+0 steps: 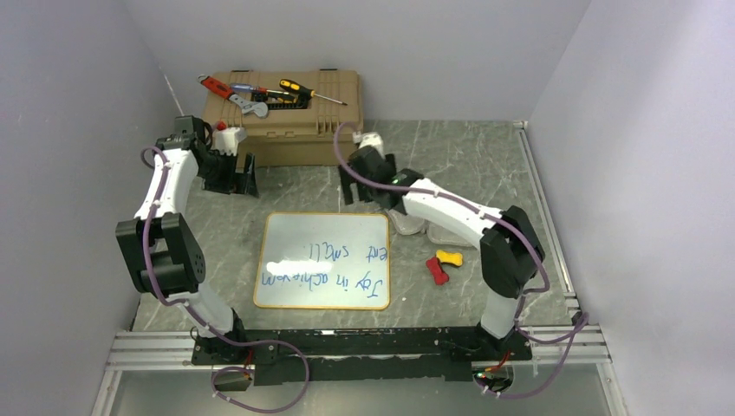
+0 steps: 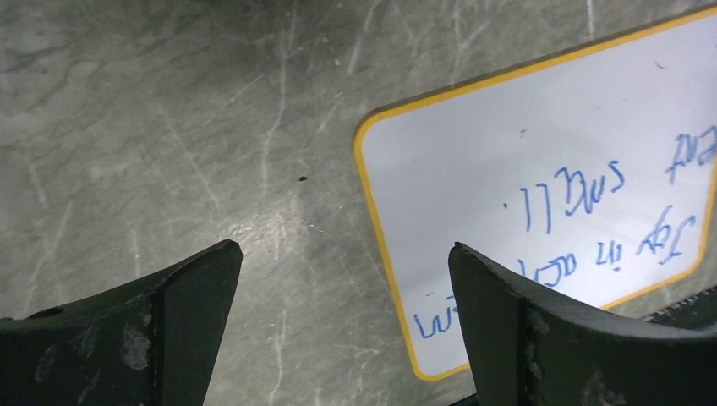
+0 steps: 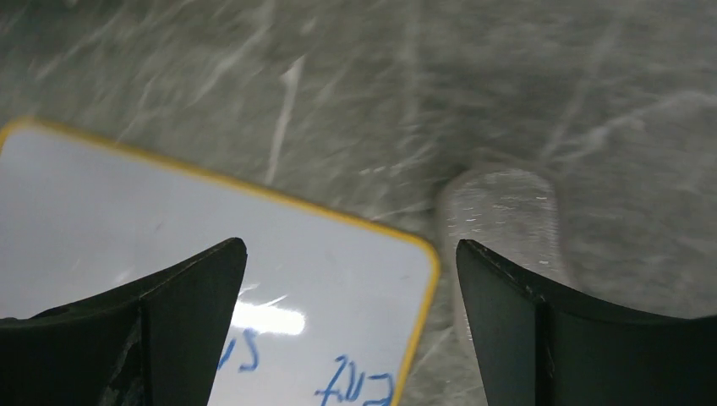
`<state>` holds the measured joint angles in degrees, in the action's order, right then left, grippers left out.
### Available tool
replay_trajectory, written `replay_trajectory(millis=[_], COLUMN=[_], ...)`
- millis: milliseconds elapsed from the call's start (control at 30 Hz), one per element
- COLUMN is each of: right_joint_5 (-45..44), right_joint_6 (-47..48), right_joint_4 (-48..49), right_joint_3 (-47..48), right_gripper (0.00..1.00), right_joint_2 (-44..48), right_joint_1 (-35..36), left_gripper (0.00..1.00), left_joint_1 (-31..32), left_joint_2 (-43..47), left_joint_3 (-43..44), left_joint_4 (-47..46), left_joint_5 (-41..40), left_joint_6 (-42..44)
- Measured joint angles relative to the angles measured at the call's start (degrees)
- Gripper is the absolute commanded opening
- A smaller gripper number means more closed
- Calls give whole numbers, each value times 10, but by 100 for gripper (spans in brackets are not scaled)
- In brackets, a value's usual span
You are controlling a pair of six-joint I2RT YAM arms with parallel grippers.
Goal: Erase the whiteboard
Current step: Adjust the whiteboard at the center of the board, then pick up the whiteboard eraser from the center of the board.
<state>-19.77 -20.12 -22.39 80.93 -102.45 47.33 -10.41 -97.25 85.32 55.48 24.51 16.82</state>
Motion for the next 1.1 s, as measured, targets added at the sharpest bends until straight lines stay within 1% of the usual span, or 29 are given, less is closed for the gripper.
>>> replay_trajectory(millis=[100,200,267,300,367,433,500,567,600,700,800,900,1067,1100], right_joint_5=[-33,-56,-59,-59,-49,-37,-28,-26,-26,-15,8,23,53,58], right_joint_6=[-47,-86,-115,-121,-141,-160,-182,-206,-215,-242,-254,-262,-266,-268], right_joint_4=[-32,-65,-94,-104,-111,-127,-146,-157,-161,-161,-159,-148,-127,-124], right_joint_3=[15,-12,-66,-79,-141,-202,-253,-287,-299,-341,-368,-370,-370,-370], right_gripper=[100,100,100,100,95,93,93,93,92,87,87,88,77,72], right_joint_2=[3,18,47,56,96,146,197,232,242,257,255,243,220,219], right_joint_1=[-46,-66,-74,-79,-92,-119,-158,-191,-197,-195,-187,-165,-110,-103], left_gripper=[99,99,98,94,91,91,93,95,95,95,95,95,95,95], left_joint_1=[-1,-4,-5,-5,-7,-7,-7,-6,-6,-4,-3,-3,-3,-3], left_joint_2=[20,36,37,35,31,24,17,11,10,9,9,9,3,0], left_joint_3=[-21,-43,-50,-56,-59,-59,-59,-59,-60,-60,-60,-60,-60,-60], left_joint_4=[-21,-37,-45,-49,-48,-48,-48,-48,-49,-49,-48,-46,-46,-47], left_joint_5=[-21,-38,-40,-39,-32,-20,-8,3,8,18,24,26,26,26], left_joint_6=[0,3,7,10,15,19,20,20,20,21,22,24,26,26])
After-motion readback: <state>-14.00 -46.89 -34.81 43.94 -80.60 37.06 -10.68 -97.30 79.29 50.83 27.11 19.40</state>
